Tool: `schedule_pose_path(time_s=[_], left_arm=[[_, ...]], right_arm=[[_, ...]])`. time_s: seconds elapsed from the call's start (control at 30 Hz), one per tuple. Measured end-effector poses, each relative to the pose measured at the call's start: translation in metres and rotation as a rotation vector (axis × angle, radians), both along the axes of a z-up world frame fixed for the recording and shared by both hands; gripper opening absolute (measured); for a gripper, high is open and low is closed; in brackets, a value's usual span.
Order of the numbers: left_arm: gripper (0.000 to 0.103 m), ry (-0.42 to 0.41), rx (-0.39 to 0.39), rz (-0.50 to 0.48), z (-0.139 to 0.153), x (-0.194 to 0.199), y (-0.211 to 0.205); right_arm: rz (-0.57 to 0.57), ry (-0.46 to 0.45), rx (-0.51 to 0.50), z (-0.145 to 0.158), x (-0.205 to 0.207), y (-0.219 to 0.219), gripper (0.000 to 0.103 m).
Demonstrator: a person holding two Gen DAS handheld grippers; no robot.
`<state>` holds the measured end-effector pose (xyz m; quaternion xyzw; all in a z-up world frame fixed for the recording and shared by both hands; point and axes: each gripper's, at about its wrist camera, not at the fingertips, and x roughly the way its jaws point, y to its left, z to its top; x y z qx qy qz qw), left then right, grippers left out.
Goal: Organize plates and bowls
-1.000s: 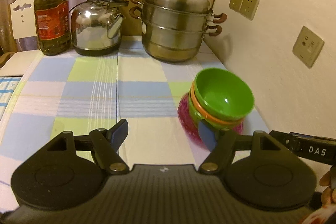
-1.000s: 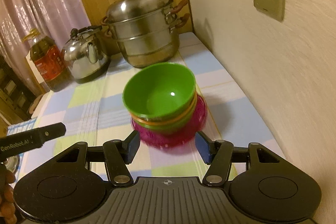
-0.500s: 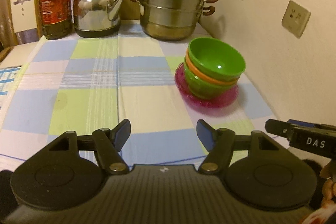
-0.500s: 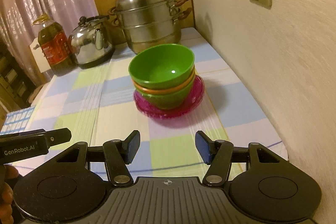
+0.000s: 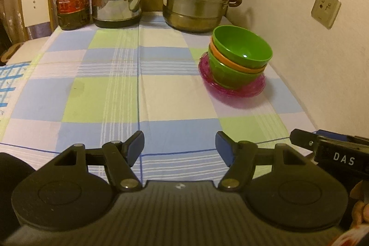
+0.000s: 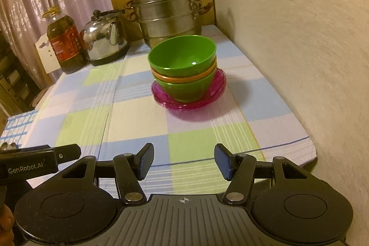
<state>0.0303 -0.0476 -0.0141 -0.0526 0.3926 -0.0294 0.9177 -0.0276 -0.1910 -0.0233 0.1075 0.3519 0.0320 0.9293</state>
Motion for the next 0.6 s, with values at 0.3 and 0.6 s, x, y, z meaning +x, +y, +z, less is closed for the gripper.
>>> schedule_pose_path(time_s=[0.3,0.6], left_arm=[[0.066,-0.004,0.003,-0.019,-0.002,-0.01,0.002],[0.066,0.005,0.019,-0.041,-0.007,-0.013,-0.005]], right_arm=[[0.005,-0.008,-0.015,0.003,-0.009,0.005,0.058],[0.006,0.015,-0.044,-0.002,-0.012,0.006,0.058]])
